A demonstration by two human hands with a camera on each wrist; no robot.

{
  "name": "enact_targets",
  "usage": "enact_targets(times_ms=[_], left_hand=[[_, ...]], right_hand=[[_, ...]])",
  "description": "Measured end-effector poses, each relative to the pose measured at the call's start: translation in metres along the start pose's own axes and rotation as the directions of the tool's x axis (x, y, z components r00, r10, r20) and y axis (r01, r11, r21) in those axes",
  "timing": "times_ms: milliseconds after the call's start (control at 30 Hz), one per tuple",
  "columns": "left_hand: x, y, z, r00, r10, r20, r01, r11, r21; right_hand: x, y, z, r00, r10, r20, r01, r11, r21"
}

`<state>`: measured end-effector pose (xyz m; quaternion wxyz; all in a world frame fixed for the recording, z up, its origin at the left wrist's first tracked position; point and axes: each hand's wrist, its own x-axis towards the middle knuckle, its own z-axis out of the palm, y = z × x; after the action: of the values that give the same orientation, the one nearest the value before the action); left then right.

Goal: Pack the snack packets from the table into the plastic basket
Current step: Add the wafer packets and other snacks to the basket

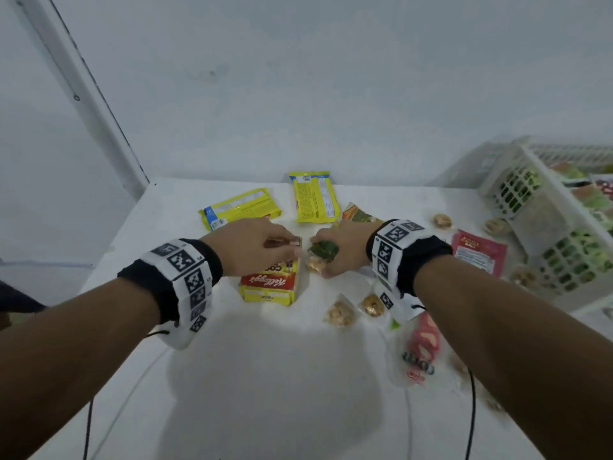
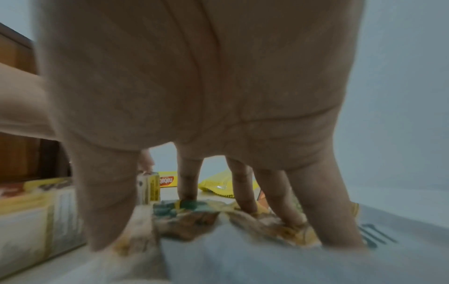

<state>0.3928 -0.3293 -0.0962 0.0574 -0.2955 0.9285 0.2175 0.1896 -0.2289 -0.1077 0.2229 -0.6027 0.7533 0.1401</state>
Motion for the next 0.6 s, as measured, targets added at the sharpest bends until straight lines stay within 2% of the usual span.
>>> enact_targets(times_ms=[67,133,167,233,267,333,400,467,500,600], left_hand=[[0.012,-0.007,-0.011,0.994,-0.043,-0.099,0.035,0.996,-0.082],[0.026,-0.019,-0.024,0.983,-0.085,-0.161,0.077,0.996,-0.052],[0.033,-0.025,-0.030,0.981,-0.110,-0.162,0.110,0.994,-0.007],[0.045,-0.035,-0.039,0.980,-0.155,-0.126,0.167,0.982,0.088],[0.049,-0.039,-0.043,0.980,-0.167,-0.108,0.180,0.976,0.123],[0.057,-0.044,-0.048,0.979,-0.188,-0.078,0.199,0.966,0.164],[0.065,-0.046,-0.050,0.975,-0.213,-0.060,0.221,0.956,0.194],[0.071,-0.048,-0.051,0.970,-0.239,-0.042,0.242,0.942,0.233],[0.074,-0.048,-0.051,0.966,-0.255,-0.029,0.254,0.934,0.252],[0.079,-0.047,-0.051,0.960,-0.279,0.010,0.262,0.913,0.314]], right_hand=[[0.000,-0.001,-0.010,0.997,0.014,0.073,-0.014,1.000,0.002],[-0.001,-0.004,-0.021,0.991,0.024,0.129,-0.022,1.000,-0.014],[0.000,-0.004,-0.027,0.993,0.022,0.113,-0.022,1.000,-0.007],[0.003,-0.001,-0.037,1.000,0.013,-0.014,-0.013,0.999,0.034],[0.007,0.003,-0.041,0.991,0.021,-0.133,-0.011,0.997,0.076],[0.018,0.012,-0.044,0.917,0.058,-0.394,0.021,0.981,0.192],[0.031,0.017,-0.044,0.829,0.092,-0.551,0.083,0.955,0.285],[0.042,0.019,-0.042,0.785,0.095,-0.612,0.124,0.944,0.305],[0.048,0.019,-0.042,0.779,0.098,-0.619,0.124,0.944,0.306],[0.065,0.020,-0.046,0.820,0.125,-0.559,0.056,0.954,0.295]])
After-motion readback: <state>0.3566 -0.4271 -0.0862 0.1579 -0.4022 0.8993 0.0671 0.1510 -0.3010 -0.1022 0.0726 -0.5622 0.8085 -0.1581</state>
